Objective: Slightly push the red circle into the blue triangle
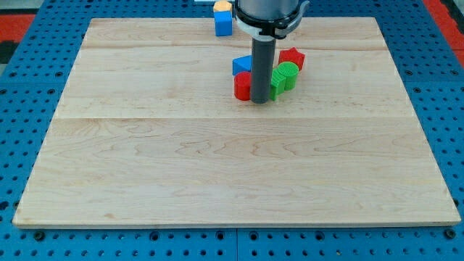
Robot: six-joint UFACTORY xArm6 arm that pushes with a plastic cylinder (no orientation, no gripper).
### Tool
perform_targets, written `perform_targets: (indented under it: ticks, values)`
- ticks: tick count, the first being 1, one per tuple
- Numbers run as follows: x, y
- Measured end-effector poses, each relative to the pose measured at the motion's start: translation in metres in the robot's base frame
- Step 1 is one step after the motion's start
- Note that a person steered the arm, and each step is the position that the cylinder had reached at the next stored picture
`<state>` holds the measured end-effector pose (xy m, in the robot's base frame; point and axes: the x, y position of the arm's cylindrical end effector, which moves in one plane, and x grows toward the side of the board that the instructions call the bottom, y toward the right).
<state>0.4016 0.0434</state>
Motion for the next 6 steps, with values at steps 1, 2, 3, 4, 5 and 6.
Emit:
perform_targets:
  ticks: [1, 2, 3, 4, 5, 6]
  values:
    - [0.003, 0.012]
    - [0.033, -0.001]
    - [0.013, -0.041]
    - [-0.006, -0.043]
    - [-0.005, -0.049]
    - [-0.004, -0.138]
